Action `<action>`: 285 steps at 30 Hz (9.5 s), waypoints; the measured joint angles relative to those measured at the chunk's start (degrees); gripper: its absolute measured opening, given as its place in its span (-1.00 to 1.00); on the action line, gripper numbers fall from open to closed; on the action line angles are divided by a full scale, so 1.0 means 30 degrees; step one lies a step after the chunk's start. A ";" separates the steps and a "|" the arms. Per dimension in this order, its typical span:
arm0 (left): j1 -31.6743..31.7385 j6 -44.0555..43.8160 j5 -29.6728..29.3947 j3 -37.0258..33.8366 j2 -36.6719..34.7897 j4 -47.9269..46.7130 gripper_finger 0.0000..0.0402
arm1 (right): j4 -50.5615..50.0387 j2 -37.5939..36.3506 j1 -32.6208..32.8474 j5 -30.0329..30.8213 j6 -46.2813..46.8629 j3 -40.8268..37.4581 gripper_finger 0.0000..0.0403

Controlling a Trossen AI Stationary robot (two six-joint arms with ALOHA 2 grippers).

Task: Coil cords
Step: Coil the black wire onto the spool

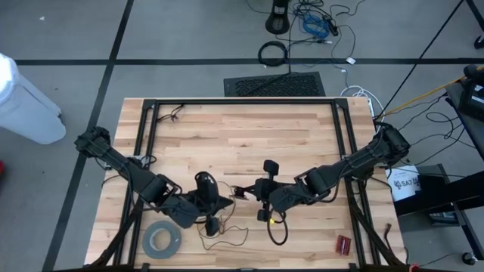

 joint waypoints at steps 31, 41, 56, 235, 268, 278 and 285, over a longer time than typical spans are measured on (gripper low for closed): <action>-0.1964 0.0944 -0.3173 -0.0670 0.0284 0.2100 -0.49 | -0.2055 -0.0119 -0.0233 -0.0082 -0.0212 -0.0036 -1.00; -0.5512 -0.3223 -1.0197 -0.2438 0.3497 -0.1610 -0.49 | -0.2163 -0.1013 0.0054 -0.0786 -0.0291 -0.0036 -1.00; -0.3604 -0.0010 -0.8608 -0.3665 0.7519 -0.1764 -0.49 | -0.1901 -0.1013 0.0943 -0.1251 -0.0051 -0.0029 -1.00; -0.3240 0.2743 -0.9639 1.0958 1.1803 -0.5950 -0.99 | 0.3411 -0.3736 0.5795 0.6409 -0.2799 -0.0007 -1.00; -0.3016 -0.6236 -0.8912 1.0965 1.1147 -1.8657 -0.99 | 0.3448 -0.4160 0.7314 0.7649 -0.3730 -0.0005 -1.00; -0.2973 -0.8450 -0.8106 1.1264 0.9702 -2.1431 -0.99 | 0.1248 -0.4160 0.6876 0.4449 -0.2054 0.0000 -1.00; -0.3158 -0.8910 -0.8878 1.1256 0.7271 -2.1419 -0.99 | -0.0515 -0.4153 0.6754 0.4131 -0.1524 0.0000 -1.00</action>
